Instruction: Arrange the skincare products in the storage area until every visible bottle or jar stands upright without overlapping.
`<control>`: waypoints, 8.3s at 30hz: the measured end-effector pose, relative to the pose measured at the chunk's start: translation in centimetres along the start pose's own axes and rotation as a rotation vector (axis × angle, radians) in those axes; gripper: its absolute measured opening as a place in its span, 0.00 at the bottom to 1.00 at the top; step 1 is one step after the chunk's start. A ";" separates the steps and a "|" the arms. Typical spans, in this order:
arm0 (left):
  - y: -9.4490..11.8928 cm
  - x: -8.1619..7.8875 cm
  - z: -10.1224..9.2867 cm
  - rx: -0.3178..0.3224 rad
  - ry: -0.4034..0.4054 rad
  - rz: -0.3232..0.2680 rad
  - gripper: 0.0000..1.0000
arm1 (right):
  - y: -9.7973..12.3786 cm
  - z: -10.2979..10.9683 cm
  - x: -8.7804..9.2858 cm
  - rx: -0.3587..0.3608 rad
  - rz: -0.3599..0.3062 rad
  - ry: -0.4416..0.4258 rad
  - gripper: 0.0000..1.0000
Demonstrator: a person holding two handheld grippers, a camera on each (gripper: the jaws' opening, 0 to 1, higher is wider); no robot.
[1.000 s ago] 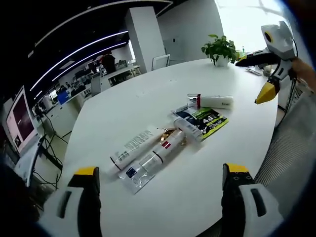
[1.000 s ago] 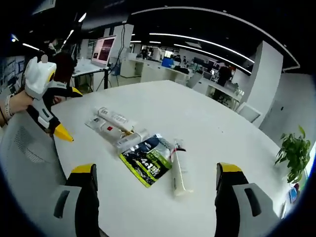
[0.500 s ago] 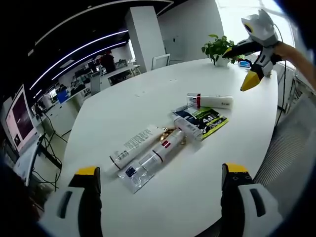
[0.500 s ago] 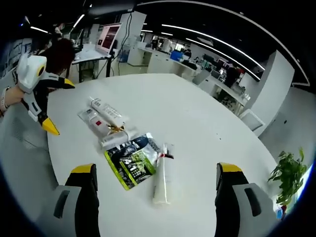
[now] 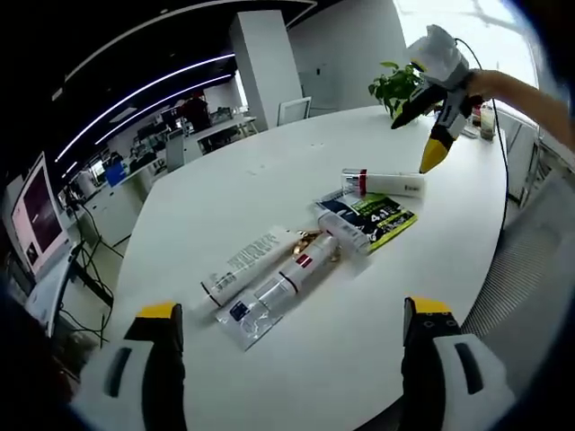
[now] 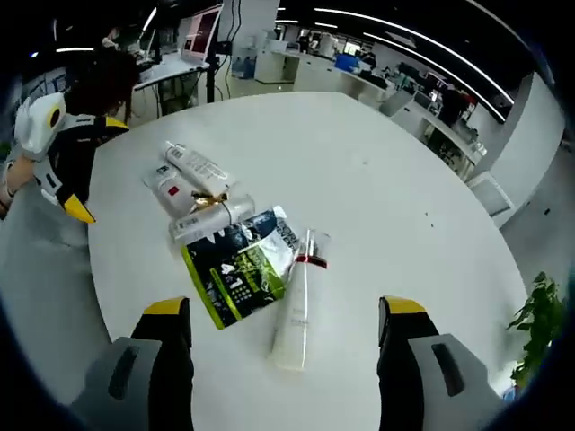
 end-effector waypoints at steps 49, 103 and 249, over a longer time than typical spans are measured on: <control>-0.3 0.6 -0.1 0.009 -0.020 0.056 0.96 | -8.1 -2.6 3.2 -0.137 0.345 -0.150 0.33; -6.3 -8.3 -2.0 0.197 -0.075 -0.044 0.90 | -8.2 -1.3 2.5 -0.057 0.482 -0.124 0.28; -12.1 -13.2 -9.4 0.673 0.061 -0.338 0.28 | -2.9 6.9 5.3 -0.320 -0.182 -0.047 0.37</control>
Point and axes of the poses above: the point that each gripper's makers call its tool centre point, and the gripper's own axes: y roughly backward along the fingers, z roughly to its left, x roughly out of its underside, the point moved 7 cm from there along y, roughly backward along the fingers, and after that the axes turned 10 degrees about -y, right-handed, at the moved point
